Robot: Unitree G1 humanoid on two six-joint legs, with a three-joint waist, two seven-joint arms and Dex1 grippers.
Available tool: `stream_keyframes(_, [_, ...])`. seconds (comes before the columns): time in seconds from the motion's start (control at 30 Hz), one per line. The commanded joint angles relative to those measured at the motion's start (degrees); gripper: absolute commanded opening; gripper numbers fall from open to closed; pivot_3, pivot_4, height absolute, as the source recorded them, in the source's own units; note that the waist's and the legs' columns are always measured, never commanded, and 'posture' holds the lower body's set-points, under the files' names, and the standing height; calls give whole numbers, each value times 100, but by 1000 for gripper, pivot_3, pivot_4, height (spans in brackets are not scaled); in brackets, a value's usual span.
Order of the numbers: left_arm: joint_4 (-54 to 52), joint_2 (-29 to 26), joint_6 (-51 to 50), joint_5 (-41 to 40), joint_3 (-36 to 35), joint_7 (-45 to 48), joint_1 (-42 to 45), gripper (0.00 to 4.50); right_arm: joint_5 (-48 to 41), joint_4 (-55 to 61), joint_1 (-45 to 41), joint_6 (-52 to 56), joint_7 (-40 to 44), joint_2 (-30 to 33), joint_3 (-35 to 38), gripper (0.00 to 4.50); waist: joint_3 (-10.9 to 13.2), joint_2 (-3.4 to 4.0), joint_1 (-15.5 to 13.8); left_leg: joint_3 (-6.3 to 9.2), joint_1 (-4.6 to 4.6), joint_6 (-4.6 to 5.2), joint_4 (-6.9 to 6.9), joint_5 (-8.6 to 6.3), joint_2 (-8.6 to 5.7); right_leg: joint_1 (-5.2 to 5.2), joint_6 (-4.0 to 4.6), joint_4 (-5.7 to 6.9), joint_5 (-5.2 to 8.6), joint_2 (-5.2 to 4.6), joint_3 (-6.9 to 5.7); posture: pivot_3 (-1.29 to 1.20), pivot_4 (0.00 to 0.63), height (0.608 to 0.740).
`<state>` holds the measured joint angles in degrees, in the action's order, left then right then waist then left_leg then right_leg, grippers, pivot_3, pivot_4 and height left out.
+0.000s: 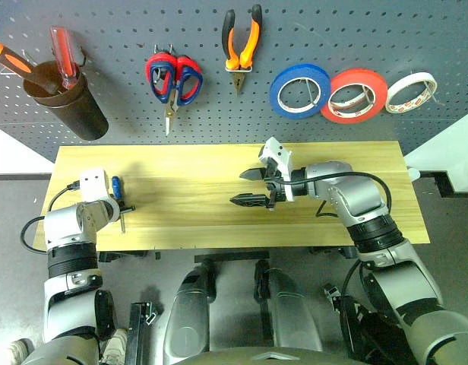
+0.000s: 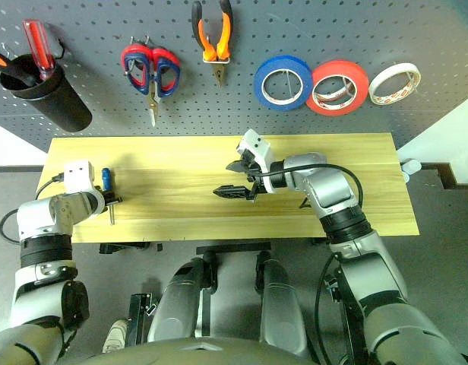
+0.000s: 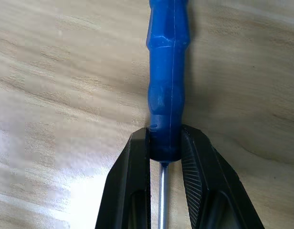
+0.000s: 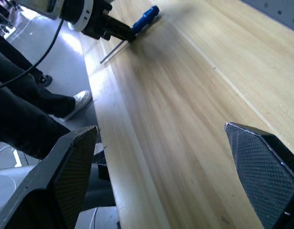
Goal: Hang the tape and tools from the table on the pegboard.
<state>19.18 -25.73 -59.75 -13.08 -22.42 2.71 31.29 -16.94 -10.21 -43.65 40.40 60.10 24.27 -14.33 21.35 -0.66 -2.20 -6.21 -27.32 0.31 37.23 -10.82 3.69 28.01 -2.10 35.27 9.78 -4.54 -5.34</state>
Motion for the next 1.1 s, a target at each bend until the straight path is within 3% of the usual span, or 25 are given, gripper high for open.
stream_keyframes(0.03, [7, -104, 102, 57, -45, -22, -41, 522, -14, -64, -119, -225, 106, 60, 114, 4500, 0, -1, 0, -1, -2, 0, -1, 0, 0, 3, 0, 0, 0, 0, 0, 51, 404, 731])
stream_keyframes(0.3, [-1873, -330, -190, -132, 60, 421, -750, 522, -484, 411, -89, -155, 641, 363, 402, 4500, -2, -8, -4, -10, -18, 0, -6, 3, -3, 15, -17, -3, -15, 3, -1, 69, 315, 731])
stream_keyframes(0.6, [-3954, -697, 978, -230, 215, 1386, -2152, 522, -995, 766, -62, -303, 1034, 511, 776, 4500, -124, -81, -12, -9, -22, -20, -9, -5, -3, 15, -12, -11, -19, 5, -6, 99, 190, 731])
stream_keyframes(0.8, [-4376, -212, 1941, -551, -196, 1450, -2354, 522, -1471, 865, -216, -318, 1290, 586, 1179, 4500, -376, -105, -20, -9, -33, -20, -10, -7, -8, 9, -10, -36, -24, 6, -15, 108, 135, 731])
stream_keyframes(0.87, [-4560, -469, 2213, -462, -20, 1814, -2602, 522, -1493, 852, -310, -405, 1323, 627, 1217, 4500, -463, -130, -6, -10, -32, -19, -9, -7, -8, 3, -9, -38, -26, 10, -17, 105, 122, 731])
stream_keyframes(1.1, [-5144, -511, 2813, -734, -192, 2138, -2813, 522, -1579, 732, -663, -563, 1429, 695, 1337, 4500, -699, -117, -5, -21, -20, -21, -11, -7, 4, -10, 13, -57, -39, 43, -19, 113, 90, 731])
